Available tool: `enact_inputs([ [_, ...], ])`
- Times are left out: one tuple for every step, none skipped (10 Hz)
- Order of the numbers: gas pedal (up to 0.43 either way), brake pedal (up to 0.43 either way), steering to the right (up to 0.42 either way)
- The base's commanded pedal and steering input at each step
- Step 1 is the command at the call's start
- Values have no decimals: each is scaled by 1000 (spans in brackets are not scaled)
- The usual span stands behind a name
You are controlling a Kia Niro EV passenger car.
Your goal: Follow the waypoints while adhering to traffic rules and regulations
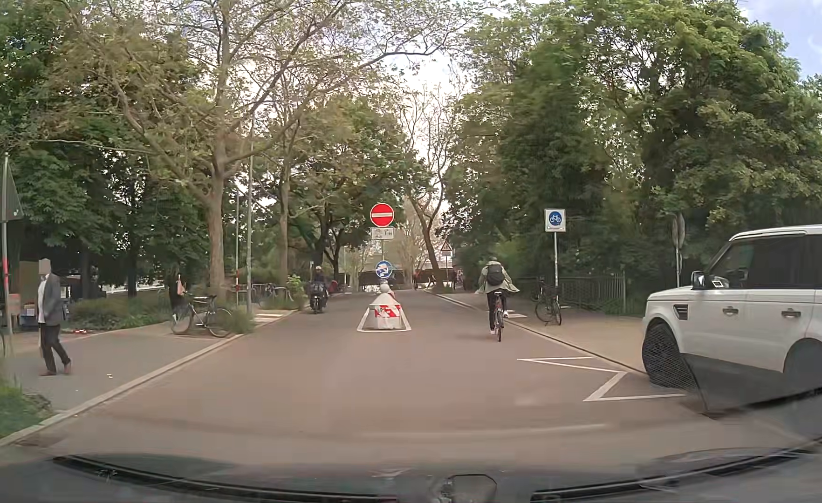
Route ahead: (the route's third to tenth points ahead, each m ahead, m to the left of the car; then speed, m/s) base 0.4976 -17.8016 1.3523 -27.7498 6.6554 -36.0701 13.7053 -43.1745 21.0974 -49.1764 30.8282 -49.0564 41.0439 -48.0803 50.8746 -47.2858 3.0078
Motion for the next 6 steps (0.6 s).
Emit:
enact_inputs([
  [0,61,-23],
  [0,73,-24],
  [0,104,-24],
  [0,104,-25],
  [0,104,-25],
  [0,85,-25],
])
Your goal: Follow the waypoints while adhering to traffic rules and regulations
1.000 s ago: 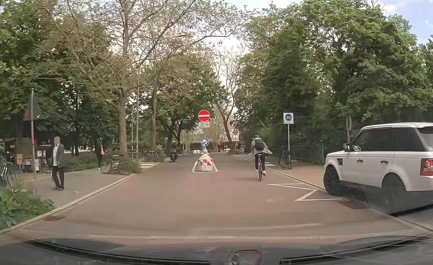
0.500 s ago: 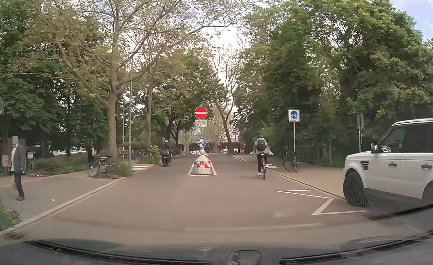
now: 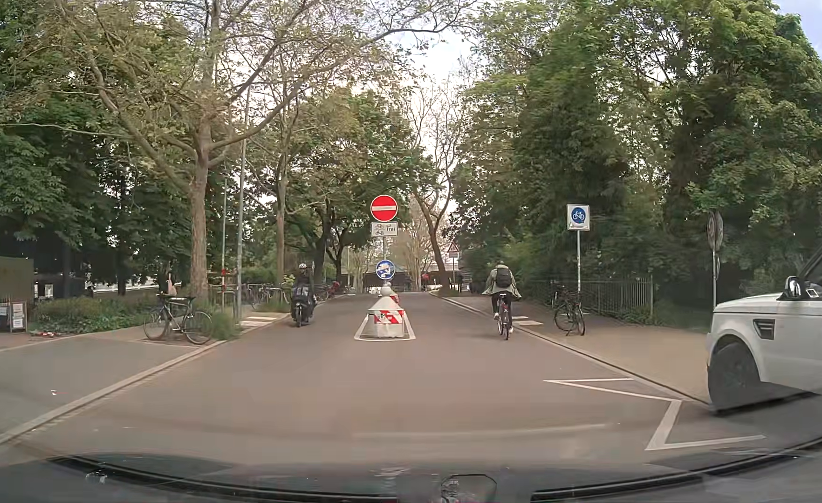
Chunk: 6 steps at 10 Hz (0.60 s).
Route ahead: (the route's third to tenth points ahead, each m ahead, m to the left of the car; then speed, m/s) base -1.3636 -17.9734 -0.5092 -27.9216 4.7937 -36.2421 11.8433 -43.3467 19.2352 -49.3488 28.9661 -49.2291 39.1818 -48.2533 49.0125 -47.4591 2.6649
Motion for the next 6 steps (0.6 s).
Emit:
enact_inputs([
  [0,61,-25],
  [0,49,-25],
  [0,37,-25],
  [0,30,-25],
  [0,18,-25],
  [0,12,-24],
])
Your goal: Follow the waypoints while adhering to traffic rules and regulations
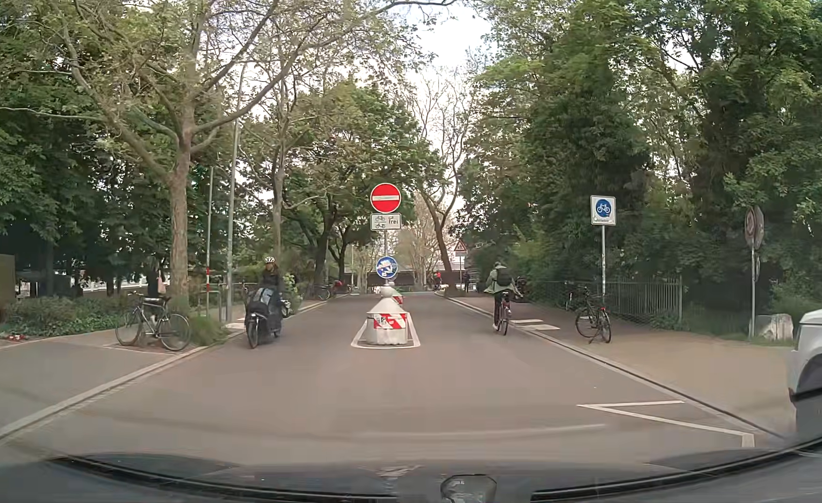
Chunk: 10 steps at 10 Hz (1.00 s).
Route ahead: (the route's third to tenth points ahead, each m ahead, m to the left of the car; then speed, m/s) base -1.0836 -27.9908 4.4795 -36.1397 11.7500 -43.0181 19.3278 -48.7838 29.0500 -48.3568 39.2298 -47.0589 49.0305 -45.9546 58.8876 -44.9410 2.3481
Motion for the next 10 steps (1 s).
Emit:
enact_inputs([
  [0,6,-25],
  [0,0,-24],
  [0,0,-21],
  [0,0,-17],
  [0,0,-12],
  [0,0,-10],
  [0,0,-9],
  [0,0,-5],
  [0,0,4],
  [0,0,17],
])
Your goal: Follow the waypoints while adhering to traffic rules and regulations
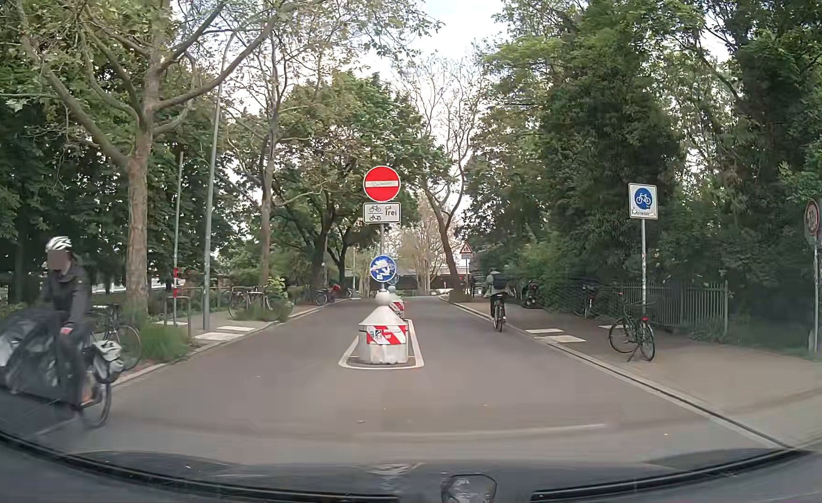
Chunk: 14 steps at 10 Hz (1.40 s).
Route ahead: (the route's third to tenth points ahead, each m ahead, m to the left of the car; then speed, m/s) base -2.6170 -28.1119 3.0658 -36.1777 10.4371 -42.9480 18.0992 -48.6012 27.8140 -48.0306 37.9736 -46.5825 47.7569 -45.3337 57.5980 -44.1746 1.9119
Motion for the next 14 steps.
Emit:
enact_inputs([
  [0,0,43],
  [0,0,68],
  [59,0,106],
  [67,0,159],
  [67,0,221],
  [67,0,270],
  [79,0,345],
  [79,0,427],
  [87,0,484],
  [118,0,561],
  [118,0,609],
  [118,0,664],
  [118,0,709],
  [118,0,739],
])
